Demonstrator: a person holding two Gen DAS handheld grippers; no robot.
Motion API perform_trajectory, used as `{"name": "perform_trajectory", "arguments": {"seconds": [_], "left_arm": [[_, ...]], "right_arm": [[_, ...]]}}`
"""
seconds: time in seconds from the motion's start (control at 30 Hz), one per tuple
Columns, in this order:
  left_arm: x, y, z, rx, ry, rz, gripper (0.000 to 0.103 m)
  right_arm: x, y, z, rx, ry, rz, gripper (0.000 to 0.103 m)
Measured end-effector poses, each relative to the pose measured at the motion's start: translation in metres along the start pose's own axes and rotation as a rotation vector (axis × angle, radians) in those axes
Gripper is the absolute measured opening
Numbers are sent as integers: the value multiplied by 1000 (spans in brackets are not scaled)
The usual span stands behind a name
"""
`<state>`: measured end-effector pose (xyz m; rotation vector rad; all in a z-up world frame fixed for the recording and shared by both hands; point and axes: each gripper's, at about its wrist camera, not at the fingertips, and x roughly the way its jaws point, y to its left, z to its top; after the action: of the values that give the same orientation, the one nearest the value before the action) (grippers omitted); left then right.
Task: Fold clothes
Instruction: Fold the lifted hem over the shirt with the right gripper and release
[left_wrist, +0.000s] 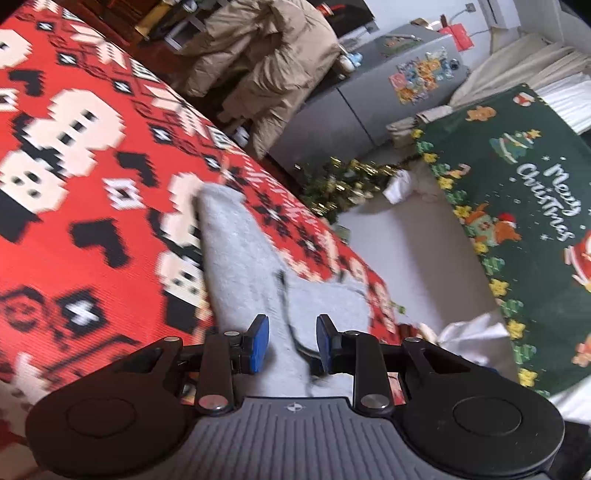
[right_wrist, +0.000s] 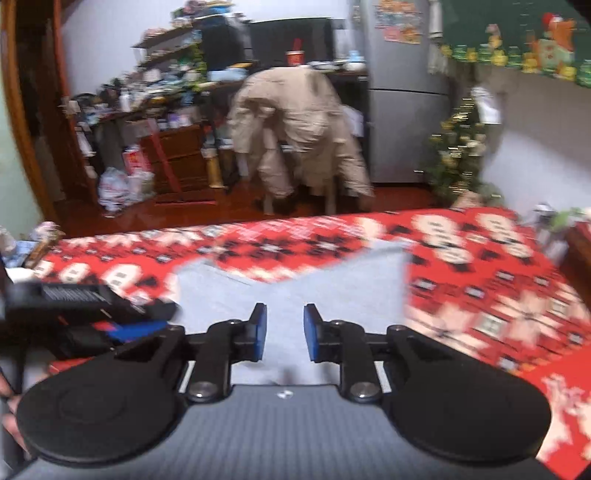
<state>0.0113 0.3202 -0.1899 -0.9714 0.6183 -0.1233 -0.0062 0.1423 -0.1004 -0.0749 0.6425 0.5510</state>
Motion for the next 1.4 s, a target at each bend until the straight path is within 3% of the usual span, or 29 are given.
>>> {"name": "perform_trajectory", "arguments": {"seconds": [0.13, 0.33, 0.43, 0.57, 0.67, 0.73, 0.8, 0.83, 0.93, 1.07, 1.13, 1.27, 1.4], "left_arm": [[7, -13, -8, 19, 31, -39, 27], [23, -22, -23, 58, 92, -49, 27], [32, -29, -29, 123, 138, 1, 27], [42, -27, -38, 108, 195, -1, 28], [48, -28, -47, 123, 193, 15, 29], [51, -29, -53, 132, 189, 21, 25], [48, -32, -55, 146, 162, 29, 4], [45, -35, -56, 162, 140, 31, 4], [31, -61, -56, 300, 75, 57, 4], [23, -103, -66, 554, 73, 181, 4], [26, -108, -74, 606, 110, 234, 4], [41, -93, -79, 579, 208, 264, 4], [43, -76, -75, 504, 233, 264, 5]], "right_arm": [[-17, -33, -24, 47, -4, -17, 36], [-4, -12, -43, -91, 46, 22, 34], [-2, -11, -48, -97, 42, 28, 34], [-1, -24, -45, -36, 40, 28, 34], [-2, -37, -41, 22, 33, 23, 34], [-3, -44, -39, 47, 25, 14, 34], [-5, -48, -39, 66, 19, 10, 34], [-5, -50, -39, 74, 16, 9, 34], [-5, -50, -38, 66, 10, -8, 35], [-8, -46, -36, 61, -2, 4, 35], [-8, -45, -35, 56, -2, 5, 35], [-4, -40, -37, 40, 17, 15, 35], [1, -37, -40, 29, 33, 35, 35]]}}
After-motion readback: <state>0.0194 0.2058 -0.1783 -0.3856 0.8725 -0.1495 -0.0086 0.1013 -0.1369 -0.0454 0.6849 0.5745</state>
